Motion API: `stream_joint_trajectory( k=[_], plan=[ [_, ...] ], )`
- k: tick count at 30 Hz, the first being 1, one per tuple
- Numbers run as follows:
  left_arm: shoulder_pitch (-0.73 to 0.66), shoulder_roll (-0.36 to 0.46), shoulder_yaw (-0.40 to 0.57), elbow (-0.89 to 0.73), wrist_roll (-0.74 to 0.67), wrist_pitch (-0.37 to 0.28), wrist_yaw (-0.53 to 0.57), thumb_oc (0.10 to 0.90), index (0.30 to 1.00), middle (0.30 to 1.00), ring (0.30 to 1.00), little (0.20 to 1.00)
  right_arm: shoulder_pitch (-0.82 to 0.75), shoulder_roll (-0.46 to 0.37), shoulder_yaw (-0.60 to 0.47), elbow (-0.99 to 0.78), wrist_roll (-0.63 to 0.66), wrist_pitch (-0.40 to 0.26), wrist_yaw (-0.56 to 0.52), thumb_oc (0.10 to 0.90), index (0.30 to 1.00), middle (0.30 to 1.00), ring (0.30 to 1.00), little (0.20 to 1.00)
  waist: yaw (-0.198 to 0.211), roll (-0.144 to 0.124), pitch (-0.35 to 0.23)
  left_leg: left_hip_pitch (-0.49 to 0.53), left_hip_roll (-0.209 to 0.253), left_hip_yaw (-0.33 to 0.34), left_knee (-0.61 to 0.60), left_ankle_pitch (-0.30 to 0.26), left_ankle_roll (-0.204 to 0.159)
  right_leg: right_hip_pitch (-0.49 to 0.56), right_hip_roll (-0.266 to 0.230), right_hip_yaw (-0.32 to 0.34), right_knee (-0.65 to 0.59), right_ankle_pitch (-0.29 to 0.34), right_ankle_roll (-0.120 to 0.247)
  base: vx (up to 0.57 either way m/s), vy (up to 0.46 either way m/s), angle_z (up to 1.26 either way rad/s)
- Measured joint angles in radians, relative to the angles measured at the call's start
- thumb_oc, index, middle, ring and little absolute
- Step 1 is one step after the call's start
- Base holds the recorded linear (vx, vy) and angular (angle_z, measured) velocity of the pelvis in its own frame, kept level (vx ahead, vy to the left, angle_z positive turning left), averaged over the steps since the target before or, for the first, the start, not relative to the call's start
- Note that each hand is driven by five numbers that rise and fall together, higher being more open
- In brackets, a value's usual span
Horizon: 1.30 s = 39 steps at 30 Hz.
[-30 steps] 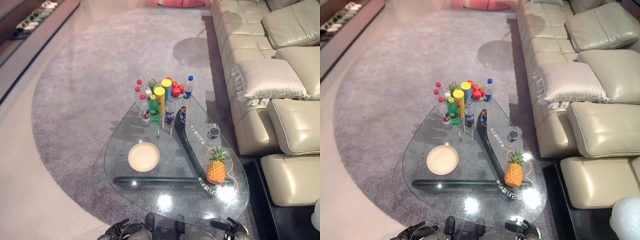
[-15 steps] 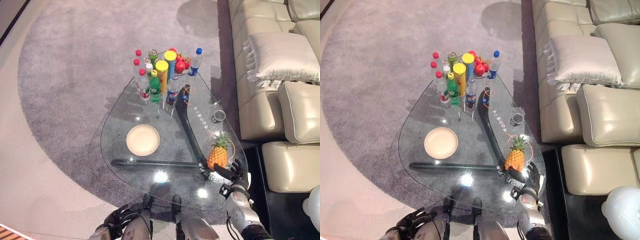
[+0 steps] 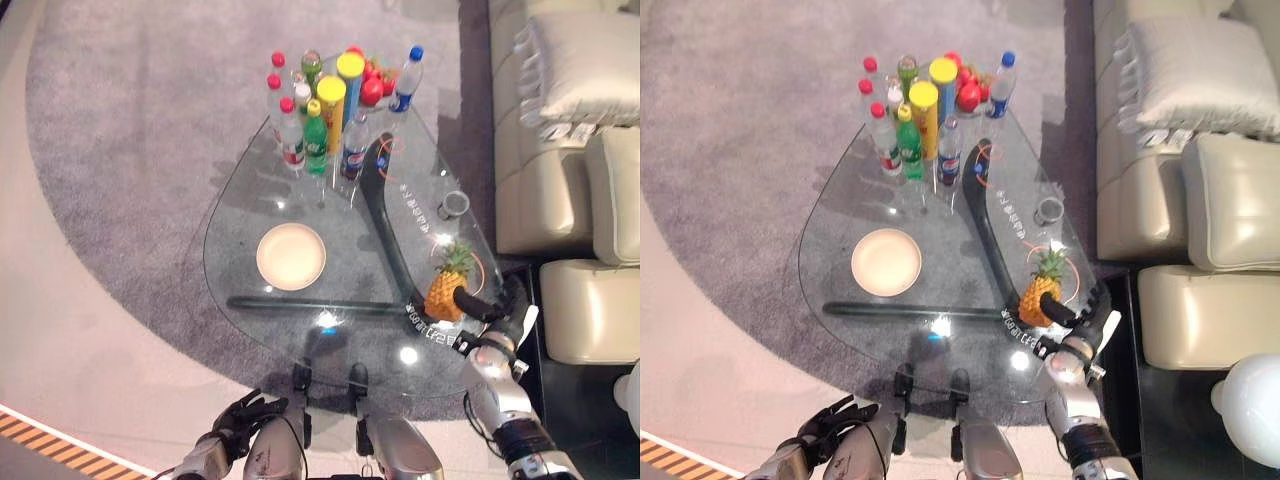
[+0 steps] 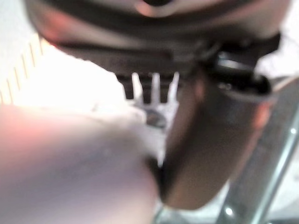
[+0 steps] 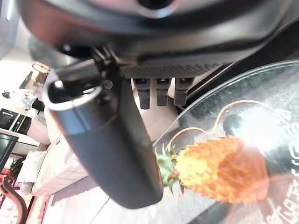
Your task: Pick up the fruit to the plate
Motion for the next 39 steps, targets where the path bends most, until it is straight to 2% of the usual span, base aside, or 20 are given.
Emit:
stream_joint_trajectory(
  k=[6, 14, 18, 28, 39],
  plan=[
    [-0.031, -0.001, -0.041, -0.024, -0.040, 0.000, 0.000, 0.800, 0.900, 0.900, 0.900, 0.900, -0.097, -0.003, 0.017, 0.000, 0.000, 0.044, -0.034, 0.800, 0.900, 0.900, 0.900, 0.900, 0.003, 0.030, 0.025, -0.085, -0.001, 0.000, 0.050, 0.003, -0.001, -0.126, -0.006, 0.001, 0.132, -0.032, 0.000, -0.06, 0.031, -0.01],
    [-0.047, 0.000, -0.056, -0.033, -0.079, -0.009, -0.014, 0.800, 0.900, 0.900, 0.900, 0.900, -0.162, -0.001, 0.054, 0.010, -0.001, 0.085, -0.110, 0.800, 0.900, 0.900, 0.900, 0.900, 0.005, 0.037, 0.030, -0.167, -0.018, 0.001, 0.080, 0.016, 0.001, -0.269, -0.025, 0.007, 0.294, -0.090, -0.007, -0.01, 0.027, 0.02],
    [-0.049, 0.000, -0.072, -0.039, -0.089, -0.024, -0.015, 0.800, 0.900, 0.900, 0.900, 0.900, -0.188, -0.001, 0.065, 0.036, -0.002, 0.110, -0.136, 0.800, 0.900, 0.900, 0.900, 0.900, 0.007, 0.040, 0.031, -0.187, -0.021, 0.001, 0.093, 0.018, 0.001, -0.304, -0.027, 0.011, 0.339, -0.105, -0.013, 0.01, 0.027, 0.00],
    [-0.059, -0.002, -0.077, -0.060, -0.117, -0.027, -0.016, 0.800, 0.900, 0.900, 0.900, 0.900, -0.226, 0.004, 0.066, 0.114, 0.001, 0.124, -0.214, 0.800, 0.900, 0.900, 0.900, 0.900, 0.008, 0.051, 0.034, -0.257, -0.024, 0.000, 0.126, 0.018, 0.001, -0.384, -0.026, 0.014, 0.389, -0.110, -0.019, 0.00, 0.000, 0.00],
    [-0.066, -0.003, -0.081, -0.071, -0.128, -0.025, -0.013, 0.800, 0.900, 0.900, 0.900, 0.900, -0.321, 0.005, 0.086, 0.169, 0.046, 0.101, -0.175, 0.800, 0.900, 0.900, 0.900, 0.900, 0.016, 0.053, 0.034, -0.285, -0.025, 0.000, 0.137, 0.020, -0.002, -0.420, -0.026, 0.021, 0.406, -0.110, -0.020, 0.00, 0.000, 0.00]
  ],
)
